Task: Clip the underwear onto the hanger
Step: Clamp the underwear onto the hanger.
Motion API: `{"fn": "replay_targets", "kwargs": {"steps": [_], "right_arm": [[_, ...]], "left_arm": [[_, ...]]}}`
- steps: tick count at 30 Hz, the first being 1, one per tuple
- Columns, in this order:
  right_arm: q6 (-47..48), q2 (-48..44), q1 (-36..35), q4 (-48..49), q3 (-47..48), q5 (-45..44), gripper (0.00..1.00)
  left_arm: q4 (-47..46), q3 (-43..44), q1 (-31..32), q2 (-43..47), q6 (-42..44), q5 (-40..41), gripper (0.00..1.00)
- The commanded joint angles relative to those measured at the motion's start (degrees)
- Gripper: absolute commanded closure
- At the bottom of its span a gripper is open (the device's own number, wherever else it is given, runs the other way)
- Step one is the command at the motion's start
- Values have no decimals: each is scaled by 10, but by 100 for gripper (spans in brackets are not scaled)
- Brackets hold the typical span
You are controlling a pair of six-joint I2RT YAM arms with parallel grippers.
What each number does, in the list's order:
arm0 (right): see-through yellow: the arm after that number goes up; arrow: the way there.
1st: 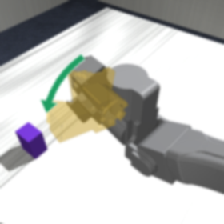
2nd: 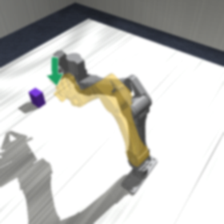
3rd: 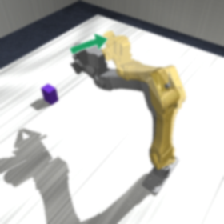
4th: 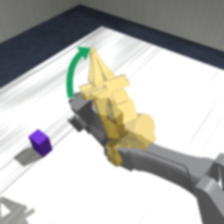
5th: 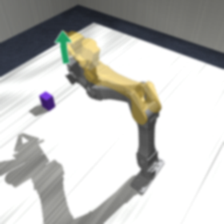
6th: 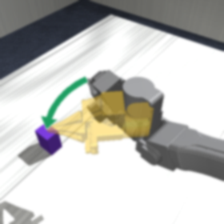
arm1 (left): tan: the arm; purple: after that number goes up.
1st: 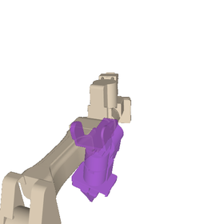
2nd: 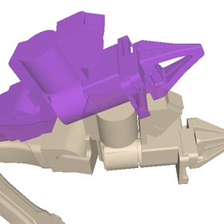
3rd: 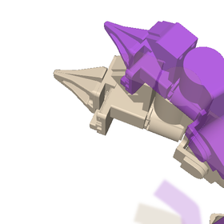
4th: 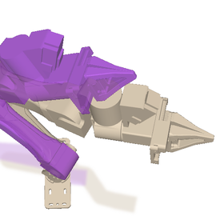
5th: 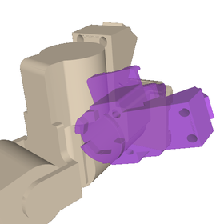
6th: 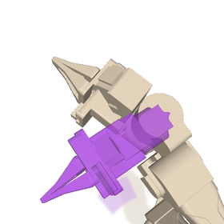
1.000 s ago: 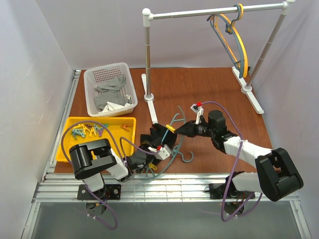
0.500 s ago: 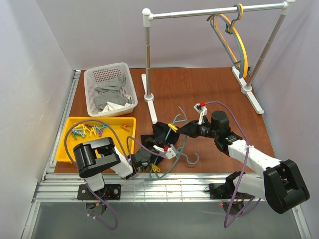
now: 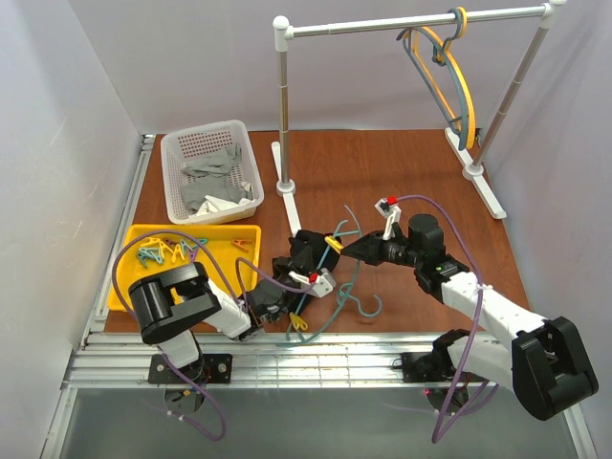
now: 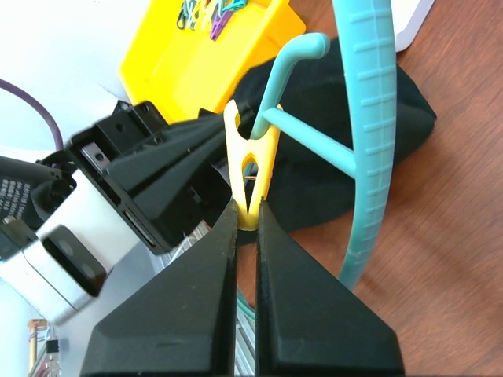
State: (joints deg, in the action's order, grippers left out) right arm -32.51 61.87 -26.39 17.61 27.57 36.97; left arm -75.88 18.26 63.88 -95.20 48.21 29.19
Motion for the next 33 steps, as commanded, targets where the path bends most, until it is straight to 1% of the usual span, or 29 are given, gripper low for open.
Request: {"fn": "replay_targets", "kwargs": {"steps": [1,3,7,12,15,18,21,25,33], "right_arm": [[15,-11,-2,-9,-1,-8,99],[21,-7,-3,-11,-4,-8,99],[31,9,-3,-11,-7,1,99],[42,17,-3,-12,-8,-8,99],[47,27,-2,-13,-7,-5,99],[53,38,-3,-13,-6,-6,99],[56,40,-3,-15,-8,-7,99],[62,43,-2,-16,-7,1,99],[81,54,-3,-16,-4,6,99]], "left_arm": [[-213,4,-19,26,7,17,100],[-212,4,-29,27,-5,25,100],[-212,-11,-34,49,-32,14,100],[-213,-10,-35,69,-17,43,100],[-212,-28,-36,97,-35,20,100],[-211,-35,-37,114,-41,24,100],[-212,-38,-36,123,-29,32,100],[-210,-51,-36,149,-43,17,100],[-202,-61,-36,173,-65,-8,100]]}}
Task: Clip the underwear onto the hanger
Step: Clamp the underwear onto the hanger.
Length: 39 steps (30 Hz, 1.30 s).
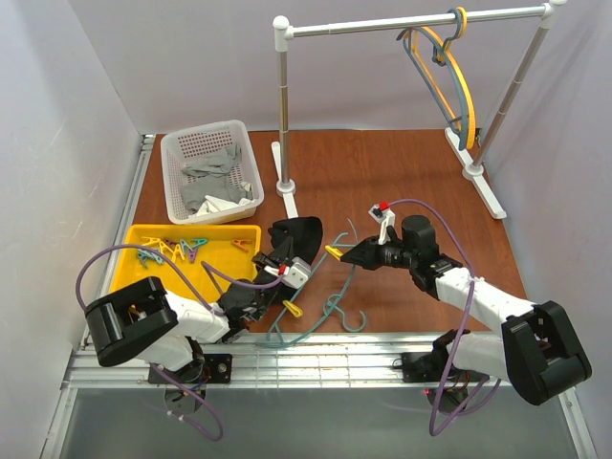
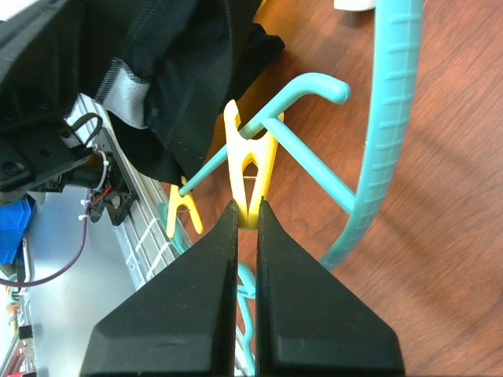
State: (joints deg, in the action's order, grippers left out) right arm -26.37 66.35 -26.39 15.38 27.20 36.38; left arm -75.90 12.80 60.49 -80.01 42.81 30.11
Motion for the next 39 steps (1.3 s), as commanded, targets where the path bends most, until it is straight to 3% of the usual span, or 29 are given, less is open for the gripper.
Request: {"fn": "replay_targets", "kwargs": {"steps": [1,39], "right_arm": [[20,10,-5,9,1,14,99],[33,-10,-35,33,15,8,99]], "left_arm": [[-194,-6,-2,23,-18,-19,100],[-149,-8,-2,57,-55,-43,100]]}}
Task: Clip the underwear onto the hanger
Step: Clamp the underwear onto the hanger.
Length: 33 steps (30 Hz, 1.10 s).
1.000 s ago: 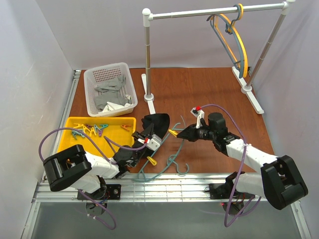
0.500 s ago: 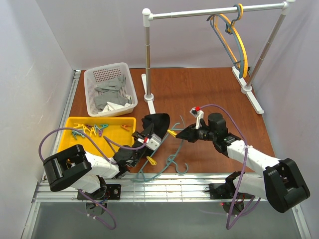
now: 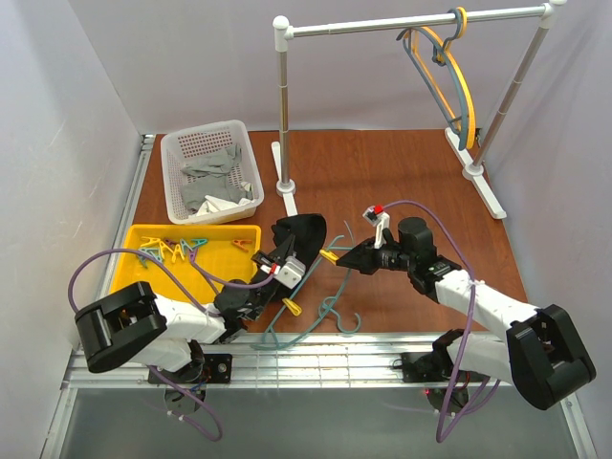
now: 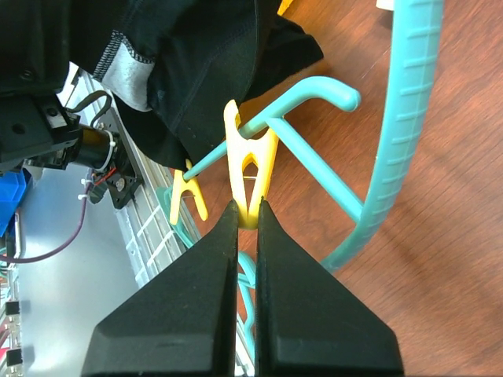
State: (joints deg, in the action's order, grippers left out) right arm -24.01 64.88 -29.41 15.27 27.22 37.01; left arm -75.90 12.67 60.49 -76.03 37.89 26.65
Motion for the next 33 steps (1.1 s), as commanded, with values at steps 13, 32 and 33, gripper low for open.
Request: {"fn": "replay_targets", "kwargs": {"steps": [13,32,33], "right_arm": [[7,16,-13,50,30,5,99],[10,37,-18,73,44,9,98],[10,37,-18,74,43,7,91]], "left_arm": [[-145,-5,-1,9,-16,-20,100],[-137,-8,-2,23,-35,-40,100],[-137,-8,-1,25,-36,-40,100]]}}
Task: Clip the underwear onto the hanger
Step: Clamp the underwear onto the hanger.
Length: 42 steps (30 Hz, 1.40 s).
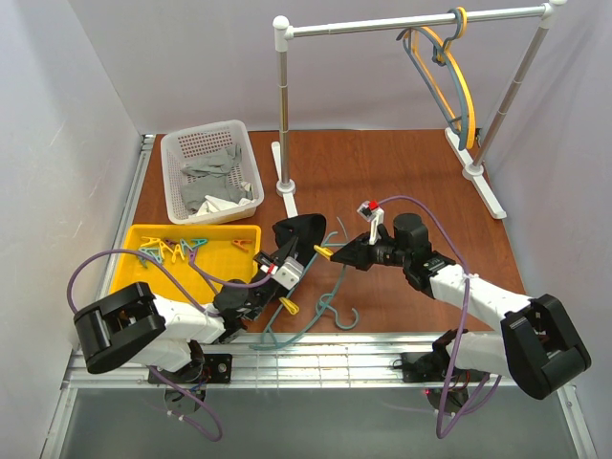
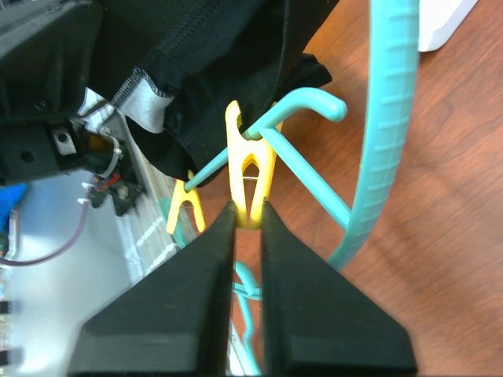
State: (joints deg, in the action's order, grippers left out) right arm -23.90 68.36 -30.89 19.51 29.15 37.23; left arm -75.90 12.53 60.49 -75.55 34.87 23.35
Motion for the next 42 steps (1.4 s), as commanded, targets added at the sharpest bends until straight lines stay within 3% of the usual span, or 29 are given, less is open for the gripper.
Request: {"fn": "replay_targets", "kwargs": {"steps": [1,6,16,29,31,32,33,35,36,38,42], "right_arm": [[9,2,-3,32,24,5,89],[7,5,-4,35,24,6,71],[3,12,-7,41,27,6,50],[5,-5,-7,41,16,1,48],[6,-10,-7,40,14,-4,48],[9,-13,-7,40,11,-7,48],[10,-16,-7,40,9,-12,48],[13,-24,-7,39,4,-15,48],[14,-28,-7,38,2,-19,48],[15,-38,-6,35,-2,-21,48],[26,-59,-6,24,-9,-29,48]], "left_arm": [[-137,-7,-2,21,-5,-7,100],[-136,-8,-1,24,-5,-8,100],[-131,-10,-1,31,-8,-11,100],[-123,0,-2,-17,-19,25,100],[-125,10,-2,-35,-22,57,86],[-121,14,-2,-51,-26,70,74],[-118,21,-2,-57,-29,81,54],[-109,28,-2,-71,-34,111,39],[-101,35,-2,-74,-41,121,9],[-90,42,-2,-77,-43,146,4],[-106,47,-1,-65,-25,160,2]]}}
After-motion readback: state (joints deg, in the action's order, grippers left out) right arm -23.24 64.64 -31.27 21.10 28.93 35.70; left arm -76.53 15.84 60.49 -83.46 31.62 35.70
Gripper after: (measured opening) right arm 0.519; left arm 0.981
